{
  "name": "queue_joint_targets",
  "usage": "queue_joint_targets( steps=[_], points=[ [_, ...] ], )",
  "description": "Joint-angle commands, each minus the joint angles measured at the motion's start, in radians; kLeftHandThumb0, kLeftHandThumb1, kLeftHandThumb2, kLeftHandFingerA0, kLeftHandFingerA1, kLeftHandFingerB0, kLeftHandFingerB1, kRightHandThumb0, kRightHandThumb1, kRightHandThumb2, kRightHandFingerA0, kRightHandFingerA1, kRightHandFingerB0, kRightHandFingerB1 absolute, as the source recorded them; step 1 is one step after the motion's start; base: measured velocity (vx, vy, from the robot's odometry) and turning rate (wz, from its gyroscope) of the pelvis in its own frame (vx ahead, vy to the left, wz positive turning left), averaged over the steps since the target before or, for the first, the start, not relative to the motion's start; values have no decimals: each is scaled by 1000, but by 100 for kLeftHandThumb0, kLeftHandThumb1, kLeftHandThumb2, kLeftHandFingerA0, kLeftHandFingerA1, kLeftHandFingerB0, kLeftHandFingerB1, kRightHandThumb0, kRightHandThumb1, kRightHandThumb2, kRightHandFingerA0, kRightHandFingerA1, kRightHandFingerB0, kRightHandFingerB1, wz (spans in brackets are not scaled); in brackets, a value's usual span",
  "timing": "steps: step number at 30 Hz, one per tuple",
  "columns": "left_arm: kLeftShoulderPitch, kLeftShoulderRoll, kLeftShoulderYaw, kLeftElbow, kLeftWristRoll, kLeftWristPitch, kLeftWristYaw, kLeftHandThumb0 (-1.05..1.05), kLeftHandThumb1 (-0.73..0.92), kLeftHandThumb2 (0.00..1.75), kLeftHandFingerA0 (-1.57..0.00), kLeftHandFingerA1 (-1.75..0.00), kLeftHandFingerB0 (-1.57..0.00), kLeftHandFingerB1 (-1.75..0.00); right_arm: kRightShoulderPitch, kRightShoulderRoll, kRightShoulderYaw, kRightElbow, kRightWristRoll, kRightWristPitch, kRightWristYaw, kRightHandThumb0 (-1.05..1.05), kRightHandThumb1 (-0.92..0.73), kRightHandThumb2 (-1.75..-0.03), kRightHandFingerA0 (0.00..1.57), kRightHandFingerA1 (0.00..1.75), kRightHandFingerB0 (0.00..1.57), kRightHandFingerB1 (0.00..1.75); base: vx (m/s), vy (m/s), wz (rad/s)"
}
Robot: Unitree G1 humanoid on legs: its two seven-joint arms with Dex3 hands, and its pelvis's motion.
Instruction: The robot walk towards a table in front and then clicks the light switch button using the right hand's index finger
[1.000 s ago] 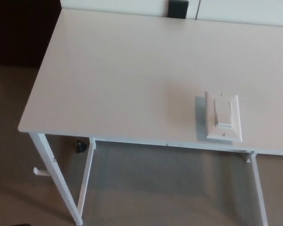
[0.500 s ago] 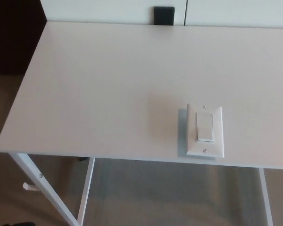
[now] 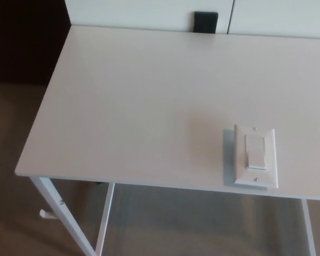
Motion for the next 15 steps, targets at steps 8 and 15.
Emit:
queue_joint_targets(
  steps=[8, 15],
  points=[
    [16, -30, -75, -47, 49, -9, 34, -19, 49, 54, -54, -44, -51, -39, 7, -23, -3, -18, -6, 20, 6, -26, -70, -60, 50, 51, 42, 44, -2, -84, 0],
    [39, -46, -120, -55, 70, -27, 44, -21, 50, 55, -55, -44, -52, -38, 5, -19, 4, -23, -9, 30, 9, -28, -71, -60, 51, 51, 42, 44, 0, 0, 0]
  ],
)
